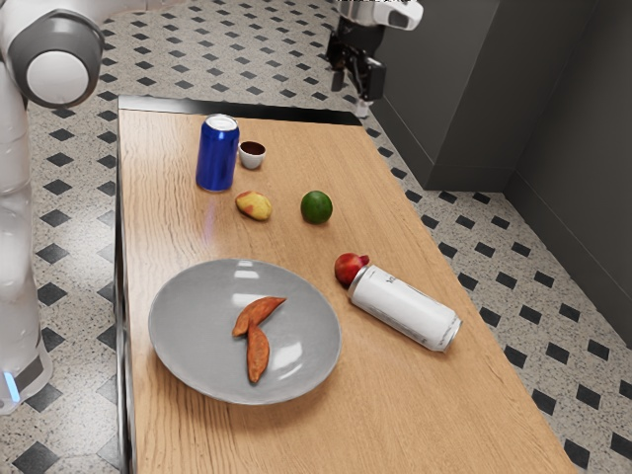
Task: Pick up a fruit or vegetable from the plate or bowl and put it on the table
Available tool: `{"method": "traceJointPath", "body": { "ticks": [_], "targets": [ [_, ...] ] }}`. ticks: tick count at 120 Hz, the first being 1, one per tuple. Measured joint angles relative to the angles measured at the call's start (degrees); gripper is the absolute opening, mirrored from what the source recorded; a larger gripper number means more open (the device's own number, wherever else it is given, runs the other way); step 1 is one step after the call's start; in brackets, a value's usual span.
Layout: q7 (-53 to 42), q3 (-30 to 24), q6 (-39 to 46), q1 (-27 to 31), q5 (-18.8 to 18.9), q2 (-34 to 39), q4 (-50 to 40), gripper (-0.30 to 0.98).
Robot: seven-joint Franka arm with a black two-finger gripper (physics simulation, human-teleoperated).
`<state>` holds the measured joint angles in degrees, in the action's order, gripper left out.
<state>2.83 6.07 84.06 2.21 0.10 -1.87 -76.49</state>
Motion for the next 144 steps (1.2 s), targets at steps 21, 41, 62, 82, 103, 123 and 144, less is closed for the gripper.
{"method": "traceJointPath", "body": {
  "ticks": [21, 41, 62, 82, 103, 123, 144],
  "targets": [
    [0.29, -0.02, -0.08, -2.81, 0.01, -0.04, 0.0, 0.69],
    [0.19, -1.19, -3.13, -3.29, 1.19, 0.52, 13.72, 0.69],
    [9.8, -7.75, -8.28, -0.44, 2.79, 0.67, 18.73, 0.69],
    [24.88, -8.47, -9.97, -7.33, 4.04, -5.65, 16.53, 0.69],
    [39.28, -8.67, -6.7, -11.94, 1.37, -10.54, 16.35, 0.69],
    [50.07, -8.56, -4.72, -14.49, -0.08, -11.37, 15.21, 0.69],
    [58.76, -7.27, 1.51, -13.92, -0.97, -1.82, -6.47, 0.69]
  ]
}}
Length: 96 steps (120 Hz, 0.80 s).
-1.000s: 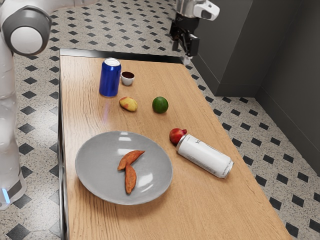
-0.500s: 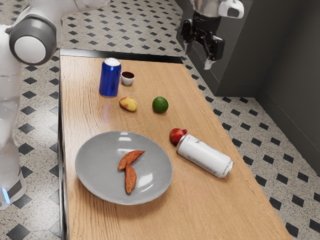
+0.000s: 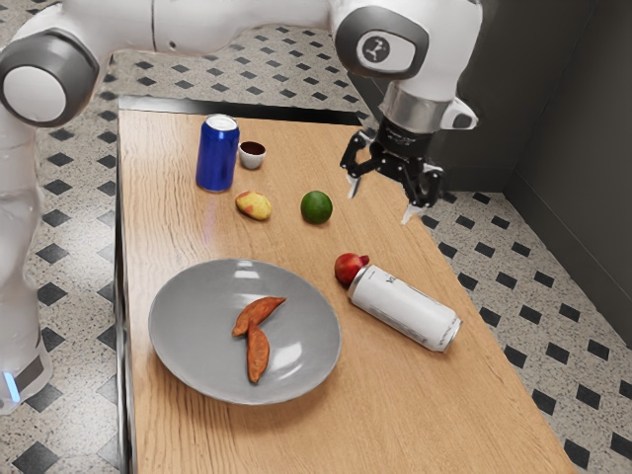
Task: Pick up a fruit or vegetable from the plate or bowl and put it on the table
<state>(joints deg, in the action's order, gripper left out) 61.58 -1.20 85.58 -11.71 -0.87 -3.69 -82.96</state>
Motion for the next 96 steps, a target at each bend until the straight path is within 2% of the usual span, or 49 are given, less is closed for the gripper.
{"method": "traceJointPath", "body": {
  "ticks": [12, 22, 48, 96],
  "targets": [
    [4.03, 0.52, 4.77, 0.55, -0.35, 7.05, -12.34, 0.69],
    [6.97, 1.14, 7.64, 0.75, -0.52, 10.47, -17.44, 0.69],
    [13.38, 0.94, 12.46, 0.79, -2.15, 14.28, -23.33, 0.69],
    [20.86, -4.24, 15.12, 0.7, -2.88, 19.99, -30.03, 0.69]
  ]
}}
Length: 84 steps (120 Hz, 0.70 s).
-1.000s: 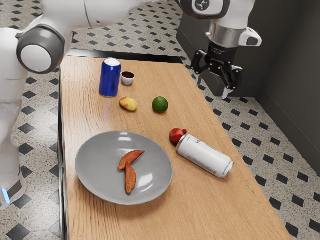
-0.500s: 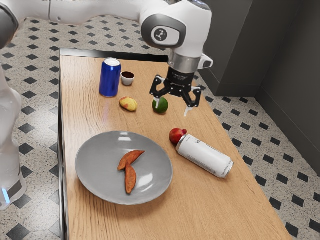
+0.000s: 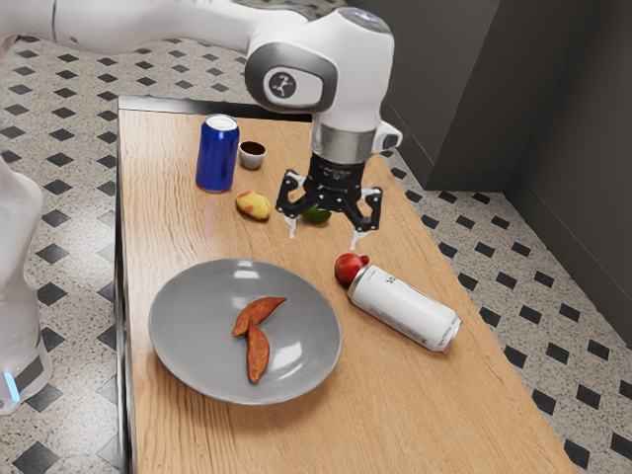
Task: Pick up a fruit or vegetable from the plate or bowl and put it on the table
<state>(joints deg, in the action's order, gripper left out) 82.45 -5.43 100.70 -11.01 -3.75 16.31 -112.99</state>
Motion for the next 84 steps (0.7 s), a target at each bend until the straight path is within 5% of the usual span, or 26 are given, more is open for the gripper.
{"method": "traceJointPath", "body": {
  "ticks": [36, 84],
  "targets": [
    [2.94, -4.34, 4.79, 0.02, -0.64, 11.92, -18.82, 0.69],
    [5.25, -8.08, 12.51, 0.02, -3.97, 11.62, -24.61, 0.69]
  ]
}}
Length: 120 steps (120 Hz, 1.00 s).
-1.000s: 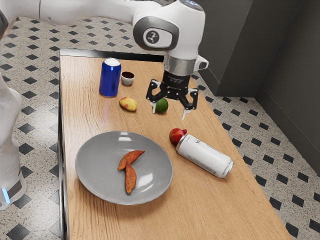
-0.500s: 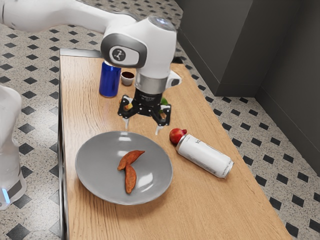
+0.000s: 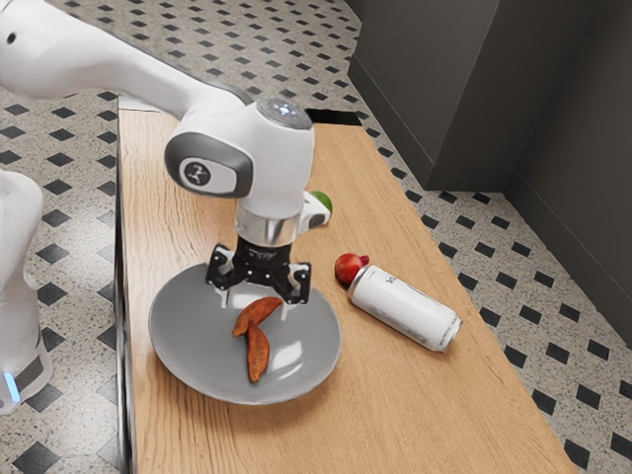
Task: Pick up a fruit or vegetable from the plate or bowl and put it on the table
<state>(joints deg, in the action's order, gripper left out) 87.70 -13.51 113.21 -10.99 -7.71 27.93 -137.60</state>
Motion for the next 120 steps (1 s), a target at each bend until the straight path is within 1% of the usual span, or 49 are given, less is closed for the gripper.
{"method": "traceJointPath", "body": {
  "ticks": [27, 61, 120],
  "targets": [
    [0.76, -0.44, 3.01, 0.0, -0.77, -2.25, -0.94, 0.69],
    [1.42, -2.28, 6.5, 0.0, -1.74, -3.94, -2.64, 0.69],
    [2.01, -2.33, 10.35, 0.0, -2.2, -5.78, -4.07, 0.69]
  ]
}}
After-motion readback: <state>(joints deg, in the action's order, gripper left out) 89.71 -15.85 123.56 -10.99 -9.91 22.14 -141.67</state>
